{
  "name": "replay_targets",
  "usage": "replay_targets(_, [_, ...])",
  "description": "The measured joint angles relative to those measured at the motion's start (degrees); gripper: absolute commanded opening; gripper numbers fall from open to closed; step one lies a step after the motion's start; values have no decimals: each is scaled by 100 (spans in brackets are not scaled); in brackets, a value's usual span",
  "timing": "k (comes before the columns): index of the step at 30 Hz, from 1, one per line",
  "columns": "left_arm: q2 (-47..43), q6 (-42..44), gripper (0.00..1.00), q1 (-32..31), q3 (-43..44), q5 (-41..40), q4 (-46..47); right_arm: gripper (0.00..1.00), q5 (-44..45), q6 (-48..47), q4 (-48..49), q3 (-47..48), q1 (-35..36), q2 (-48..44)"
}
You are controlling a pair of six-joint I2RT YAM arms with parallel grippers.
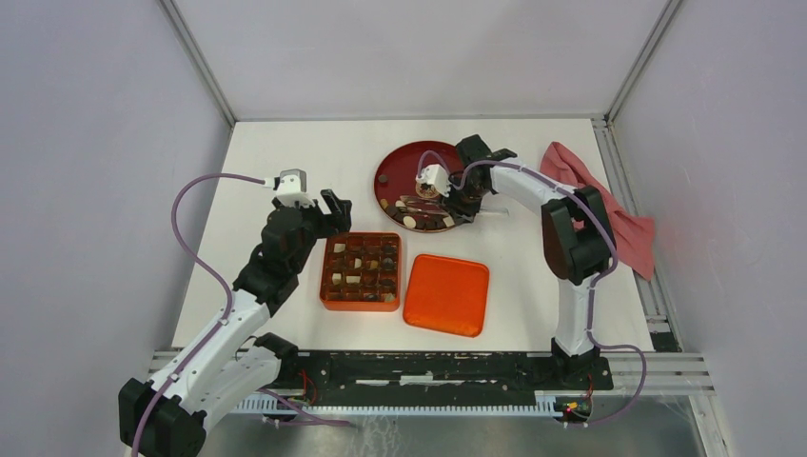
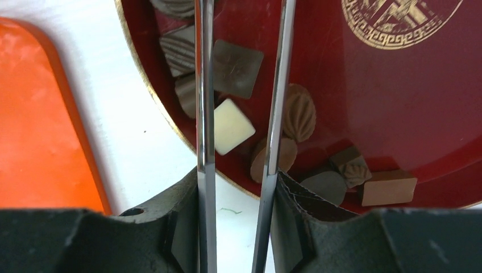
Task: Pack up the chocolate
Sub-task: Pick up the fake chocolate from the plate.
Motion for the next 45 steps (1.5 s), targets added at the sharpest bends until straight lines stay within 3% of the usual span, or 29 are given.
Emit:
replay_targets(9, [0,0,88,0,-4,0,0,38,188,358,-109,549,42,372])
replay_targets(35, [81,0,88,0,-4,2,-2,43,129,479,-168,1233,118,857])
replay_targets(42, [81,0,88,0,-4,2,-2,33,131,476,-162,1309,164,975])
replay_targets(45, [81,0,88,0,-4,2,-4,24,133,479,-162,1309,170,988])
